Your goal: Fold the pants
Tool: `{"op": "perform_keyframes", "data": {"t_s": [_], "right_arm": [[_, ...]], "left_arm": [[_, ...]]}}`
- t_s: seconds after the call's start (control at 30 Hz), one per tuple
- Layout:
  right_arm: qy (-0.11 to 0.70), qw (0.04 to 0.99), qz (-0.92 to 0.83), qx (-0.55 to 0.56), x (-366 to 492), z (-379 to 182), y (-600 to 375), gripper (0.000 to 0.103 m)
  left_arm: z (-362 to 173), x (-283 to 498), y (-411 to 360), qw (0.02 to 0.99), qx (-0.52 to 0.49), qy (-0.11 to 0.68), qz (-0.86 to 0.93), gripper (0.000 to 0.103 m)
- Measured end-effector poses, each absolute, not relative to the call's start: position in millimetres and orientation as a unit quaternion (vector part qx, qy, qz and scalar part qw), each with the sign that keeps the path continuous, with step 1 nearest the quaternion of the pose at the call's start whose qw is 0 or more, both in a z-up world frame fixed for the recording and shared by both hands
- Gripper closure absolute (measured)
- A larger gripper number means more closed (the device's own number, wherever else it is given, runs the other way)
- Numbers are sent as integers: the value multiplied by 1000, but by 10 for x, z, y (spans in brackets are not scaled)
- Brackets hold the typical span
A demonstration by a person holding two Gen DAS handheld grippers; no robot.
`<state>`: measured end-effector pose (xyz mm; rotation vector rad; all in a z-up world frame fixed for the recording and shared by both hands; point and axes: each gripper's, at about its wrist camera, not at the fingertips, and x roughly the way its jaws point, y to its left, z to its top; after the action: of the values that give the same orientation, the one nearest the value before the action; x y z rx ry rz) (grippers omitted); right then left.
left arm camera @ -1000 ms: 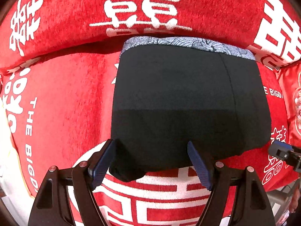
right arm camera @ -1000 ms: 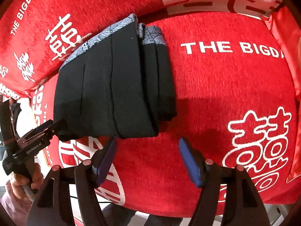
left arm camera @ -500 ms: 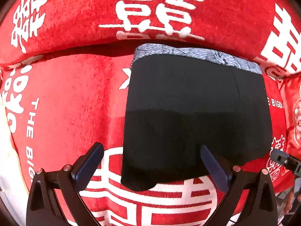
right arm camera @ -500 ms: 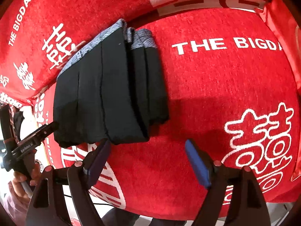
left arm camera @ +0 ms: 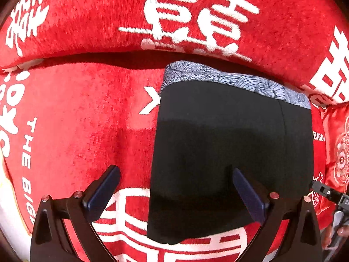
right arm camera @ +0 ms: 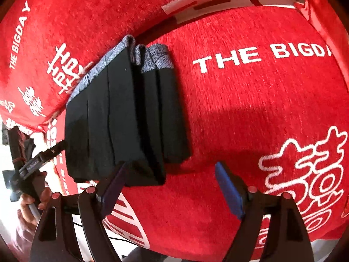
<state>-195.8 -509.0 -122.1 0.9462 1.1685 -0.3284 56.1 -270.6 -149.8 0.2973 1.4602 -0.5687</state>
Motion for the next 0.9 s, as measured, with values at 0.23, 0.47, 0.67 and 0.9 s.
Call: {"op": "perform_keyframes", "data": {"t_s": [0.23,0.47,0.67,0.9], "right_arm": [[526,727,-116,426,-1832,-1307,-5245,17],[520,724,-76,446,-1737,-1423,-5354,17],[496,733,-26,465,-1479,-1533,-5461,17],[499,733,14,462,-1183,-1674,-5429,15]], "left_arm": [[-1620,646,-2646,680,99,672,-276,0],[-1824,818,-2637,650,77,688,-313,0],[-1943,894,-2843,632,57,691,-345,0],[-2069,909,-3025,618,55,691,-370,0]]}}
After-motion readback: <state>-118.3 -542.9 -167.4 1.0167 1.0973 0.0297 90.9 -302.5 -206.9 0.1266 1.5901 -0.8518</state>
